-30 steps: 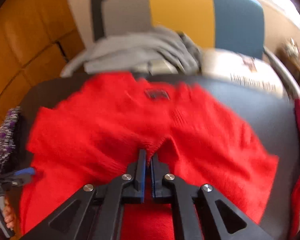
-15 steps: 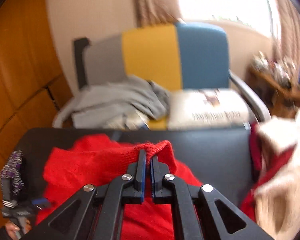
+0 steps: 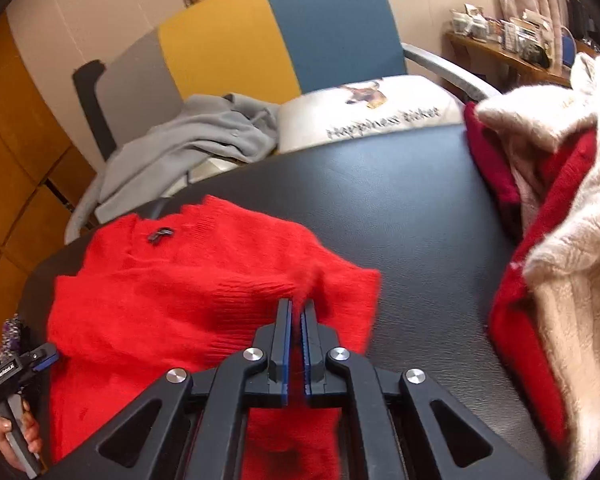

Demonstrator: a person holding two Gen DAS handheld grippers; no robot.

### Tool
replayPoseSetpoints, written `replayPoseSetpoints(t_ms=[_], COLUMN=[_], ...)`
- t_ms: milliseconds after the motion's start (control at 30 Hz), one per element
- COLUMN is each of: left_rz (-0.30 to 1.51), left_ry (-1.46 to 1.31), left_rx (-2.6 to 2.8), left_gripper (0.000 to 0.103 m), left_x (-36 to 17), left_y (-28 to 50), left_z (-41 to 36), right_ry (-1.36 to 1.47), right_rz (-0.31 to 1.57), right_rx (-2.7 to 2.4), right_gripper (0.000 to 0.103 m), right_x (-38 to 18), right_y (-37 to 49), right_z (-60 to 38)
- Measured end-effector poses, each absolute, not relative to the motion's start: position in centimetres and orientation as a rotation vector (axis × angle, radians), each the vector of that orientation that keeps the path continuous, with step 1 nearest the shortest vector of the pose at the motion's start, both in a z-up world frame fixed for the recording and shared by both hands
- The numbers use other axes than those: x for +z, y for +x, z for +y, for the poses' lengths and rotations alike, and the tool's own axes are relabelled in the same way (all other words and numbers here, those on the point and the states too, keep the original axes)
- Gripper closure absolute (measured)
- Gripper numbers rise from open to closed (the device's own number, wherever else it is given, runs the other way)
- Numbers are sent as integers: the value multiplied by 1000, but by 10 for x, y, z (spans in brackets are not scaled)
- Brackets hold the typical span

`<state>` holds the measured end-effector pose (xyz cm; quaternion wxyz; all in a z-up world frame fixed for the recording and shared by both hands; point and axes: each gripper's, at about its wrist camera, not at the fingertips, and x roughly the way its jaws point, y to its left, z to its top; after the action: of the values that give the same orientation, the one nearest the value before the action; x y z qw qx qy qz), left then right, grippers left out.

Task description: Fold clothes

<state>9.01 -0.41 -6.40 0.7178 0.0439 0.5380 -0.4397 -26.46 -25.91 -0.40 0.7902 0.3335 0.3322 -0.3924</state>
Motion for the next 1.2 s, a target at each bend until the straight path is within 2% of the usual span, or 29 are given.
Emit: replayPoseSetpoints(t_ms=[33,67,167,300,367,433,500,567,633,667,800,900,1000,1100,1200], left_rz=[1175,1155,1148,1114,1058,994,942,963,1038,1066,1043,1049,1120,1061,994], left_ry=[133,173,222,152,117,91,109,155,221,275,280,321,243,186,127], left_rx=[-964,-957,-956,-1038,-1087,-1123,-1104,-1076,-1021,-976,-985,-966,-1033,-1085,-1154], left_gripper=[68,69,68,65,58,37,30,30,42,43,39,38,47,47,36], left_x=[-64,-64,-59,-31,-12,7,14,2,-27,-47,-77,-74,-56,-27,0], left_y=[88,86,80,74,70,71,75,84,92,94,90,85,88,90,94], left_z=[-2,0,7,14,12,2,-15,-29,-35,-32,1,2,5,12,11], right_ry=[721,726,734,609,539,469,426,414,408,407,455,559,582,578,550], right_rz=[733,748,752,691,681,703,738,775,826,859,815,774,800,805,762], right_rx=[-853,-862,-909,-884,-811,-735,-676,-636,-629,-637,-609,-572,-550,-535,-511], right_gripper=[98,98,98,94,94,91,91,91,91,91,93,94,93,91,90], right_x=[-10,-15,-21,4,16,22,20,9,-7,-18,-46,-48,-43,-27,-6], right_y=[-266,-268,-279,-273,-255,-230,-206,-188,-182,-184,-214,-229,-224,-221,-216], right_z=[-262,-265,-263,-238,-225,-213,-203,-196,-191,-188,-185,-195,-202,-206,-210])
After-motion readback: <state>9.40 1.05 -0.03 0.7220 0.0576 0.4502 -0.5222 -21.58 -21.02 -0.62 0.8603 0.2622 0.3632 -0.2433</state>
